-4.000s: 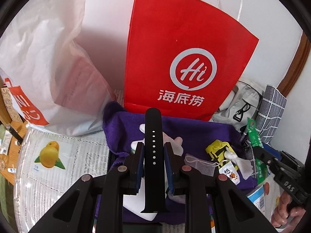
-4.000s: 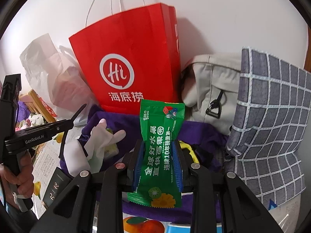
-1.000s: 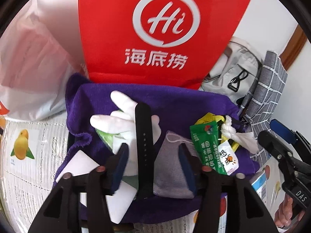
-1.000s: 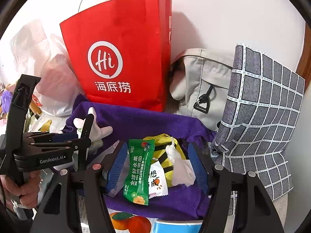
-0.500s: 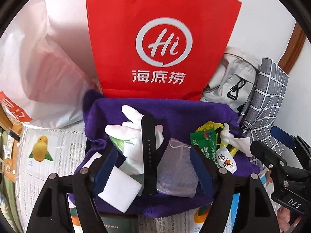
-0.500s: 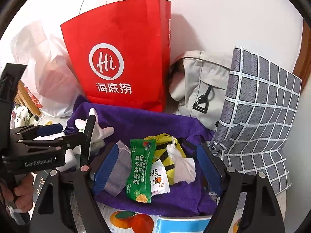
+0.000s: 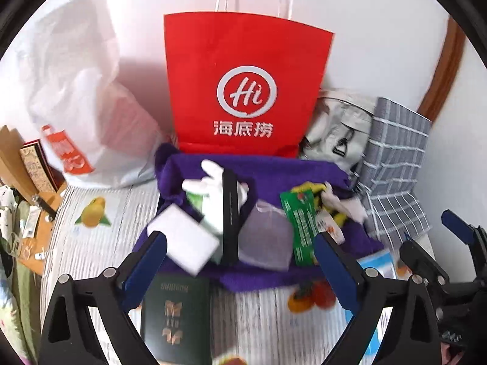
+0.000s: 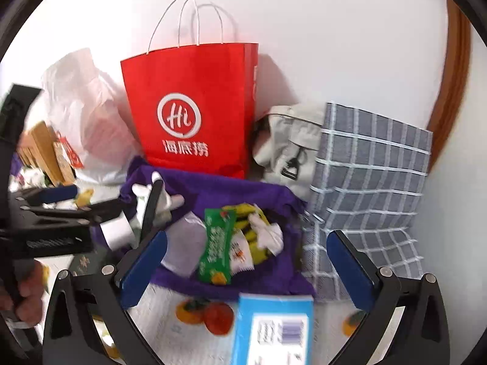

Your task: Organize soft objects

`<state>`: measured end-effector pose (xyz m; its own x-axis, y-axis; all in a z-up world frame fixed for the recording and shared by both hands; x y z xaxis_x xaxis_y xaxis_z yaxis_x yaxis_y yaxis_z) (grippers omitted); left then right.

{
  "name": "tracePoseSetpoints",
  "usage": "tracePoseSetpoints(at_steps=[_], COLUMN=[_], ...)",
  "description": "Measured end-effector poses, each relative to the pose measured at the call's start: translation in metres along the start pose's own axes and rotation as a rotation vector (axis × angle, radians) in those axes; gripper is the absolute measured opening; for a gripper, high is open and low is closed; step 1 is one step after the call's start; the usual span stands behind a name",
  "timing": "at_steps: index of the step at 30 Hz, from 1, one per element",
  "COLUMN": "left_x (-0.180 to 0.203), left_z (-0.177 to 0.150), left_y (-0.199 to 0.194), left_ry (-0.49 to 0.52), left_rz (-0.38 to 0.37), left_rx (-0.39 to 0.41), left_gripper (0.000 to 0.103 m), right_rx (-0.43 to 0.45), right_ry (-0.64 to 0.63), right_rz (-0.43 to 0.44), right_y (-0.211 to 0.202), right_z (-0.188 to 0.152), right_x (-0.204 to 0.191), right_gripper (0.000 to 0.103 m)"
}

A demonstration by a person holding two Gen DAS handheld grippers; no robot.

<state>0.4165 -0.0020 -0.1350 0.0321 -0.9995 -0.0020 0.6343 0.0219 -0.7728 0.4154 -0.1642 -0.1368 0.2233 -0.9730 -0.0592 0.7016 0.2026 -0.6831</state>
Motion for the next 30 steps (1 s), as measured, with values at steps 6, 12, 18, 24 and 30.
tracePoseSetpoints(at_steps=[6,12,18,24,30], left_x=[-0.009,-0.010,-0.009,-0.012,-0.002], left_z=[-0.042,-0.090,-0.132,-0.164,-0.184], left_y=[-0.056,-0.112,-0.159,-0.195,-0.224], left_ry=[-0.022,-0.019,0.012,0.005,0.033], left_rz=[-0.004,-0.005,0.023,0.033,0.044], left_rx=[0.018,0.045,0.089,0.116,0.159], left_gripper=[0.098,0.098,0.098,0.098,0.098], right_rx=[-0.023,-0.015,-0.005,0.025,0.034], right_ry=[0.078,0.082,0.065,0.084,0.127], right_rz=[0.041,0.021,0.002,0.009,0.025], right_y=[-0.044,-0.100,-0.154,-0.202,-0.228], right_z=[-0.042,-0.082,-0.121,-0.152,-0.175], right_x=[-0.004,-0.011,-0.016,-0.022,-0.023], right_gripper=[0.103,0.103,0.103,0.103,0.103])
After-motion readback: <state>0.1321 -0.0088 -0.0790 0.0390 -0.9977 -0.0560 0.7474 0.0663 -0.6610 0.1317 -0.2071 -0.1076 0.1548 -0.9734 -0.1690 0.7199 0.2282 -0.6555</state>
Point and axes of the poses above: each gripper's, at about its wrist camera, not at the fingertips, and y roughly the way its jaws point, x to its right, z to its top, the point moved 10 cm from there along y, roughly the way its jaws point, and after that the axes turned 6 degrees about z, right-handed, at the moved point
